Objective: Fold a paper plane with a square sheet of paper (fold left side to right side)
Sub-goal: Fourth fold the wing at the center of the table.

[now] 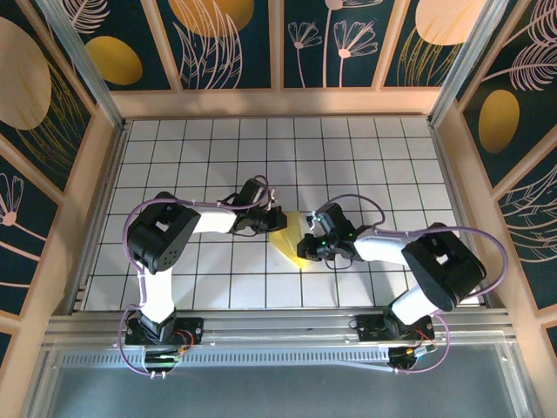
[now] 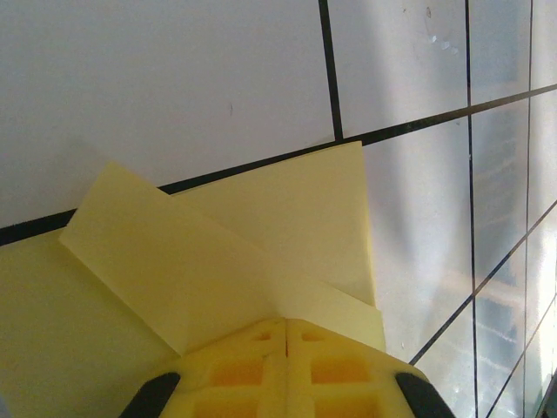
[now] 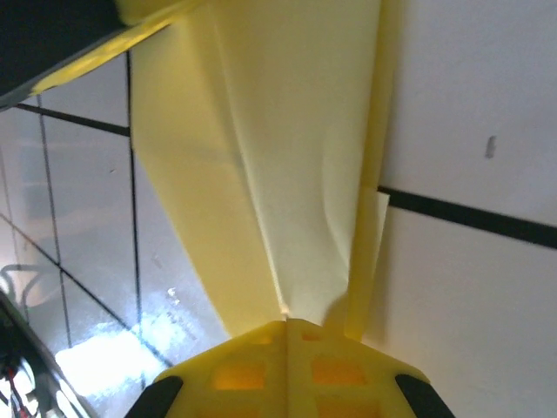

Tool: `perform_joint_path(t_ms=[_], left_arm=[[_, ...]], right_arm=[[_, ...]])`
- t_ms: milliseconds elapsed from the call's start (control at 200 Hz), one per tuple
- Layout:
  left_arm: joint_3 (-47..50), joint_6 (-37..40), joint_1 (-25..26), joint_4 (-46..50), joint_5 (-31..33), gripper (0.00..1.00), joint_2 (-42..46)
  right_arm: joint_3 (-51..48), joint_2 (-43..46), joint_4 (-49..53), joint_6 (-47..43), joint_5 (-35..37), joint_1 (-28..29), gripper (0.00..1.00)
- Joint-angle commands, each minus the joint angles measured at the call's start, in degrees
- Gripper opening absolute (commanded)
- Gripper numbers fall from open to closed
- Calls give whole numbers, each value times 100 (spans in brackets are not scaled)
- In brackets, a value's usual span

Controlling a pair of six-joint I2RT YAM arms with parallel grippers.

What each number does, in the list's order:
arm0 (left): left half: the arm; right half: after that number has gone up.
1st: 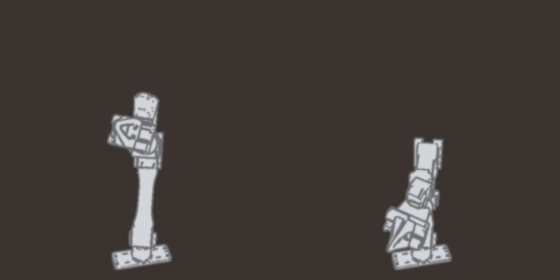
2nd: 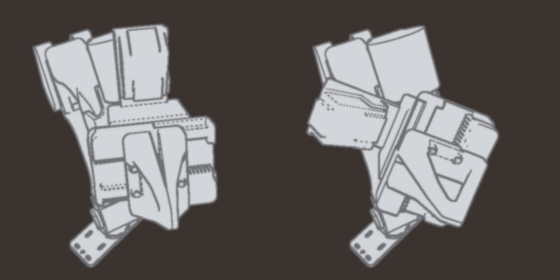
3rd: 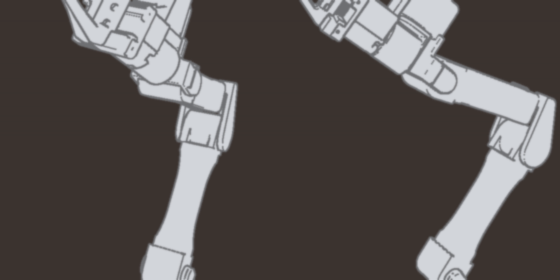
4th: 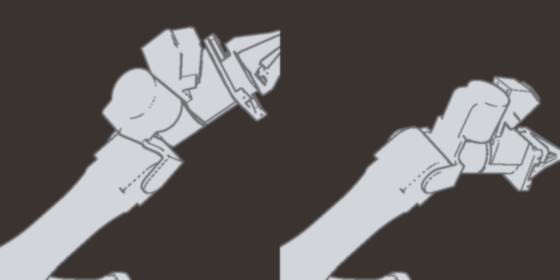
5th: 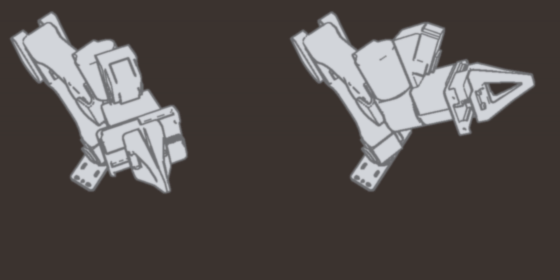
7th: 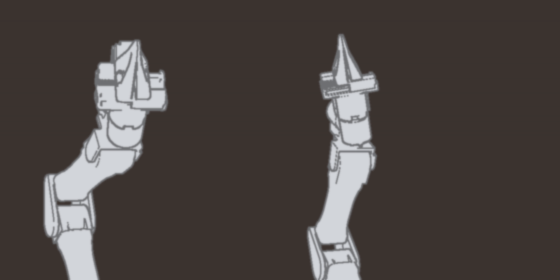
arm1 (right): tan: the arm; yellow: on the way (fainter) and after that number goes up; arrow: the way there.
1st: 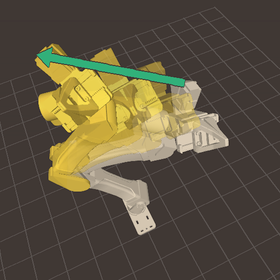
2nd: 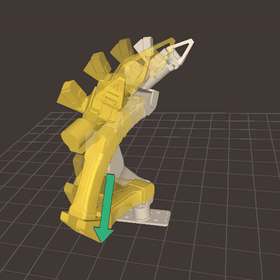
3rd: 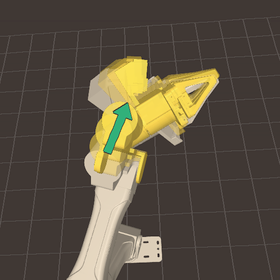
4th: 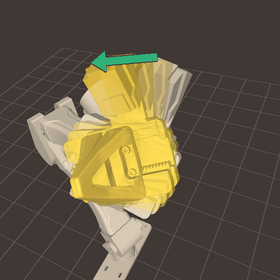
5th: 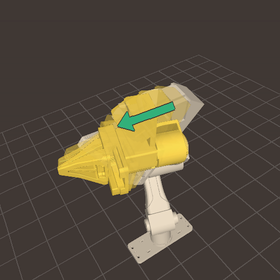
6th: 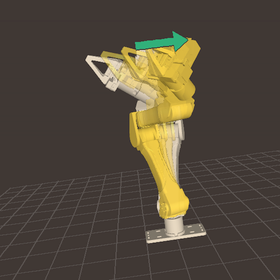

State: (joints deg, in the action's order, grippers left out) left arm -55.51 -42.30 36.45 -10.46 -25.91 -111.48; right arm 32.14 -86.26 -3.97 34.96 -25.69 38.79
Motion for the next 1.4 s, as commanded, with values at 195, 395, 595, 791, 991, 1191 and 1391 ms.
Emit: perform_joint_path(t_ms=[195,395,595,791,991,1191,1391], left_arm=[[156,-21,25,316,412,0,-230],[154,-29,27,333,420,0,-218],[145,-41,25,368,460,0,-240],[123,-68,24,425,529,0,-260],[101,-117,28,505,617,0,-286],[87,-171,23,570,710,0,-323],[75,-198,23,611,780,0,-363]], right_arm=[[381,-110,-215,42,-213,-36,0],[717,-658,-282,-24,-114,48,0],[783,-875,-422,24,-8,56,0],[746,-997,-269,-3,11,83,0],[504,-914,-61,26,-19,146,0],[204,-686,-57,140,-111,260,0],[-59,-469,-76,242,-63,285,0]])
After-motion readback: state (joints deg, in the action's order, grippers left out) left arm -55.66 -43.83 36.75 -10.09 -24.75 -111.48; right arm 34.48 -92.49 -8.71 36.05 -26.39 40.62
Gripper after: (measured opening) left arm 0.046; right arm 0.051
